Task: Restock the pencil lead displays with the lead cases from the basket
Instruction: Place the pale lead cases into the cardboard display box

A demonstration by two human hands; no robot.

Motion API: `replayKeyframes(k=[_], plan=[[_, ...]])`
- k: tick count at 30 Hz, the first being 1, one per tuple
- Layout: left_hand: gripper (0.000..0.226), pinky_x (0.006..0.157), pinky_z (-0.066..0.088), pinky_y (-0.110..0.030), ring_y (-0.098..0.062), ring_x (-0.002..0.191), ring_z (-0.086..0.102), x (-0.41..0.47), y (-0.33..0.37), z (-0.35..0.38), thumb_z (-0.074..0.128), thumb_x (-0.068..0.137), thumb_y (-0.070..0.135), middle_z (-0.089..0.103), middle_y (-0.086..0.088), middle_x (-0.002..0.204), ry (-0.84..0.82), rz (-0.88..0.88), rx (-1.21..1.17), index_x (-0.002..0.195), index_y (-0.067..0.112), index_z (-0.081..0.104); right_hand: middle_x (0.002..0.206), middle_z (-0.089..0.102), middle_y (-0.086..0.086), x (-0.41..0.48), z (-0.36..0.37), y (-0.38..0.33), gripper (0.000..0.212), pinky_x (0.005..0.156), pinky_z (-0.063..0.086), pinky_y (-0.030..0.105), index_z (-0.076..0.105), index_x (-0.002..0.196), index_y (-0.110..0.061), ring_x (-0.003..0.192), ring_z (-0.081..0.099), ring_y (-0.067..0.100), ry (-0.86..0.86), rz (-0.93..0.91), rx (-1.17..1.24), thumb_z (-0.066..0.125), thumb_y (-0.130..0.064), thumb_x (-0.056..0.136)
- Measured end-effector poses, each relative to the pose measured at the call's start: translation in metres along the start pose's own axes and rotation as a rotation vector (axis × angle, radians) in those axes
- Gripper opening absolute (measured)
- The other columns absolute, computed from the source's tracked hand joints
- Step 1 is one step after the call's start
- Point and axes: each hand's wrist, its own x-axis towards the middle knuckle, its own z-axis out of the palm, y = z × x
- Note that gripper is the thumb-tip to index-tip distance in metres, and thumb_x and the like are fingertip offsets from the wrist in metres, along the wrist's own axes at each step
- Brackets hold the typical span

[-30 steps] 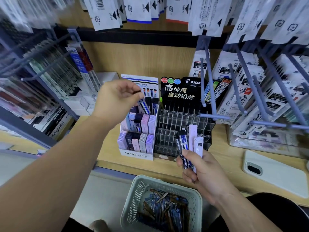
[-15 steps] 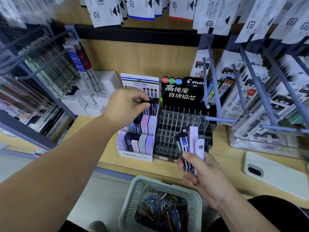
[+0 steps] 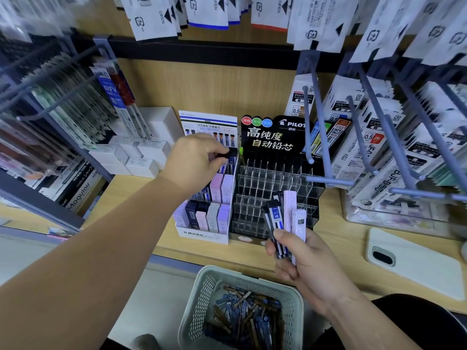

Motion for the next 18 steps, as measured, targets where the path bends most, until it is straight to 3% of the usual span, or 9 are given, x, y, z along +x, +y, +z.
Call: replayKeyframes(k=[12,15,18], plan=[[0.019,0.071,0.052,-0.031,-0.027,0.076,0.064,-0.007,-0.013,0.002,0.088,0.069,0.009,0.068,-0.004,0.080,0.023,0.071,0.138,0.087,0.009,0.080,0.078,0.059,0.013,-0.001,0.001,-0.001,0.006,0.046,0.034,0.025,0.062,0.094,-0.014,0.048,0.028,0.015,-0.014,0.001,0.007,0.057,-0.014,0.098],[0.032,0.074,0.056,-0.036,-0.023,0.081,0.063,-0.010,-0.008,0.001,0.085,0.073,0.014,0.069,-0.002,0.087,0.047,0.011,0.129,0.104,0.014,0.077,0.078,0.058,0.014,-0.001,0.001,0.000,0.009,0.046,0.034,0.025,0.062,0.092,-0.015,0.048,0.028,0.015,-0.014,0.002,0.006,0.057,-0.013,0.099],[0.029,0.071,0.051,-0.027,-0.011,0.072,0.054,-0.025,0.013,-0.007,0.079,0.082,0.022,0.067,0.004,0.088,0.134,-0.127,0.059,0.110,0.018,0.074,0.078,0.060,0.014,-0.001,0.000,-0.001,0.007,0.047,0.034,0.025,0.060,0.093,-0.012,0.048,0.029,0.014,-0.012,0.000,-0.009,0.057,-0.013,0.099]])
